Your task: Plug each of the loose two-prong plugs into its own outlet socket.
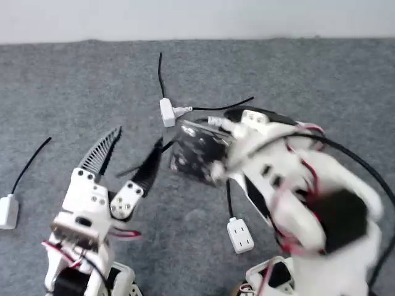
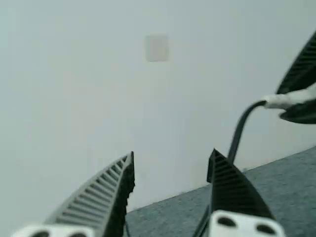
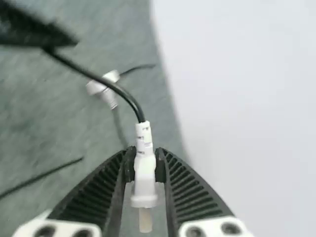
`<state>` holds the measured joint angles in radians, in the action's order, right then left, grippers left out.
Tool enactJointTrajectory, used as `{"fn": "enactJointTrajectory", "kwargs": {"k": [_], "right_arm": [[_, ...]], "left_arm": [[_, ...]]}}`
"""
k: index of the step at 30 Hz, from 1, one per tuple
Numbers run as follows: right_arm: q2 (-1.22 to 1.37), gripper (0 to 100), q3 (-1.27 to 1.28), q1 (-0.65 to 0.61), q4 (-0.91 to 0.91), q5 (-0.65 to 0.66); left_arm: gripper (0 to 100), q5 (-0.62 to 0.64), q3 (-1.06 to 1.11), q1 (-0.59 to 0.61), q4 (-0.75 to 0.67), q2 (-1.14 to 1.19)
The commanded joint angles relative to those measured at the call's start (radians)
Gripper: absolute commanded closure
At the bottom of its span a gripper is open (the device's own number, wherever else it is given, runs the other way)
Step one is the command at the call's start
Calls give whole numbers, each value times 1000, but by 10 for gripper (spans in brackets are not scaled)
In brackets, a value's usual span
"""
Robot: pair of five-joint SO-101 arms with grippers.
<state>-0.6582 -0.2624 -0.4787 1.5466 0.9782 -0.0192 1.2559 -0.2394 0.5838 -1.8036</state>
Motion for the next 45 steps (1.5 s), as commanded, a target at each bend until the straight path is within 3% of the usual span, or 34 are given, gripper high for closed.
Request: {"fn": "enactJointTrajectory", "kwargs": {"k": [1, 7, 13, 18, 21, 30, 36, 43, 45], "right_arm": [[-70, 989, -49, -27, -90, -69], [-73, 989, -49, -202, -90, -124], [-79, 989, -51, -409, -93, -146], [-70, 989, -51, -524, -90, -196], [-68, 989, -51, -581, -87, -195], [-91, 989, 72, -599, -58, -193], [-137, 989, 75, -599, -54, -196], [-153, 989, 75, -598, -15, -198], [-160, 989, 66, -596, -2, -193]], "left_arm": [[765, -6, -142, -140, 107, -15], [765, -11, -174, -296, 178, -15], [765, -14, -140, -367, 209, -15], [765, -127, -73, -422, 212, -15], [765, -132, -71, -423, 216, -15], [848, -180, -97, -417, 241, -15], [838, -199, -182, -423, 384, -15], [840, -221, -265, -408, 400, -17], [840, -221, -282, -351, 423, -17]]}}
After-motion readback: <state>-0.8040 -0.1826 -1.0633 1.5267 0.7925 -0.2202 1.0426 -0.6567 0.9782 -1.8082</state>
